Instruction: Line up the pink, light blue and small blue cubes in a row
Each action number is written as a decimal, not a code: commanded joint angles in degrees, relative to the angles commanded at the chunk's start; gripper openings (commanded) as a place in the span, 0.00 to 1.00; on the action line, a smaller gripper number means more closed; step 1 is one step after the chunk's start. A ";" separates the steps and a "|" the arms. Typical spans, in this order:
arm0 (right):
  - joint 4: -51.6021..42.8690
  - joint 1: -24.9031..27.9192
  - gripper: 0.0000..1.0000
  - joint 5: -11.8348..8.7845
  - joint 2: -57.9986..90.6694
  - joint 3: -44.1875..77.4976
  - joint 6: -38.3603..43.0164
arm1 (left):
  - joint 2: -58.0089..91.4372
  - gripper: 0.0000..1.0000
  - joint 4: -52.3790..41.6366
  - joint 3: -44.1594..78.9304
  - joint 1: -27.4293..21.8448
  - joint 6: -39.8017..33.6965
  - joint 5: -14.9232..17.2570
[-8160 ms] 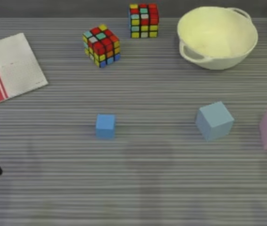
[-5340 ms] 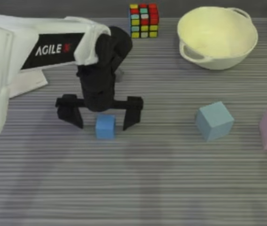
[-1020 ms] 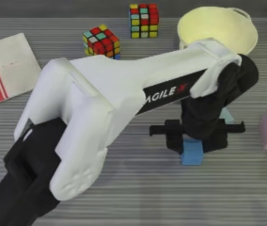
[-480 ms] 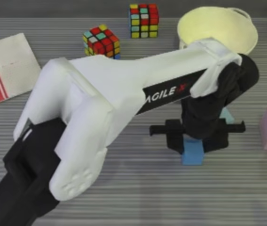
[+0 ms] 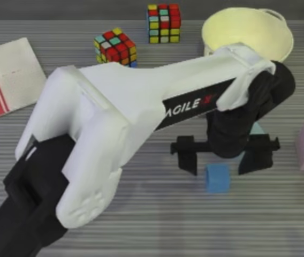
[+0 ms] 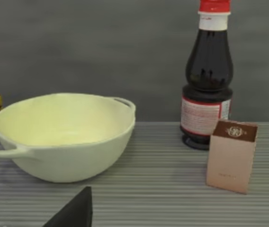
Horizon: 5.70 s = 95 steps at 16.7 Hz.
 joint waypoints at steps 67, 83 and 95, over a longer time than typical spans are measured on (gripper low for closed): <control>-58.92 22.73 1.00 0.17 126.15 95.18 1.41 | -143.63 1.00 69.31 -123.96 54.20 52.32 1.26; -51.87 22.83 0.40 0.20 128.39 90.27 1.53 | -143.63 1.00 69.31 -123.96 54.20 52.32 1.26; -51.87 22.83 0.00 0.20 128.39 90.27 1.53 | -143.63 1.00 69.31 -123.96 54.20 52.32 1.26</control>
